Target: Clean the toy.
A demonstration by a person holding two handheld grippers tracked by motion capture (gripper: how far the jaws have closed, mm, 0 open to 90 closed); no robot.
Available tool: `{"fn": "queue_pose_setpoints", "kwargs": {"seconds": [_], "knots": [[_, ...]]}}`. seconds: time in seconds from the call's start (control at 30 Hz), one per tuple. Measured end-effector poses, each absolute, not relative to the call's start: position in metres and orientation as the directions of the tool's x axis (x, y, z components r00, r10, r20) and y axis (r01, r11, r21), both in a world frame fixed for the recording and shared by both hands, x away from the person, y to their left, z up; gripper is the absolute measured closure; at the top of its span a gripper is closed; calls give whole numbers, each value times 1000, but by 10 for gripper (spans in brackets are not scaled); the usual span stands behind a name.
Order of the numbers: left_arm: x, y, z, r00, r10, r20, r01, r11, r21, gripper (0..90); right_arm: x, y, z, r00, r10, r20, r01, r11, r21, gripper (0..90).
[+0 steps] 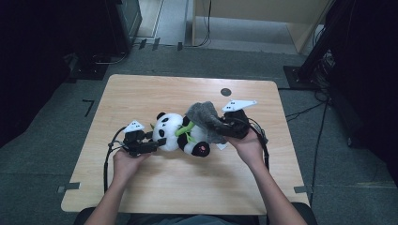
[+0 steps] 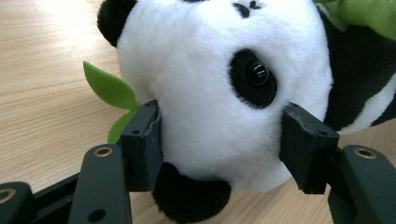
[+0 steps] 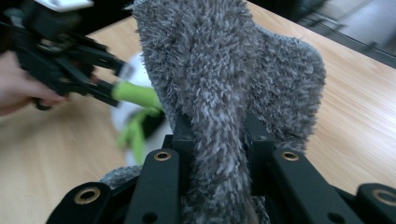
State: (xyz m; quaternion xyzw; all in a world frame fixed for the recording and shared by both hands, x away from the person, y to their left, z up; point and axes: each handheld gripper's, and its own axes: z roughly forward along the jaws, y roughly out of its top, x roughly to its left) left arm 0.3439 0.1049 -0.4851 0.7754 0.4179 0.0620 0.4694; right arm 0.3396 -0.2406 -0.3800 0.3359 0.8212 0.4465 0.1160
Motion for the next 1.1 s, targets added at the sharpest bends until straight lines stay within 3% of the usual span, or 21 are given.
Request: {"fn": "queue_pose_setpoints", "kwargs": {"seconds": [0.23, 0.43, 1.1], "knots": [[344, 105, -485, 645, 706, -293, 589, -214, 779, 372, 339, -209, -383, -806, 581, 118, 414, 409, 814, 722], [344, 105, -485, 644, 706, -296, 590, -211, 780, 373, 349, -194, -402, -804, 585, 102, 437, 466, 769, 691], [344, 104, -485, 646, 706, -290, 587, -217, 780, 374, 347, -232, -428, -769, 625, 137, 485, 430, 762, 699]]}}
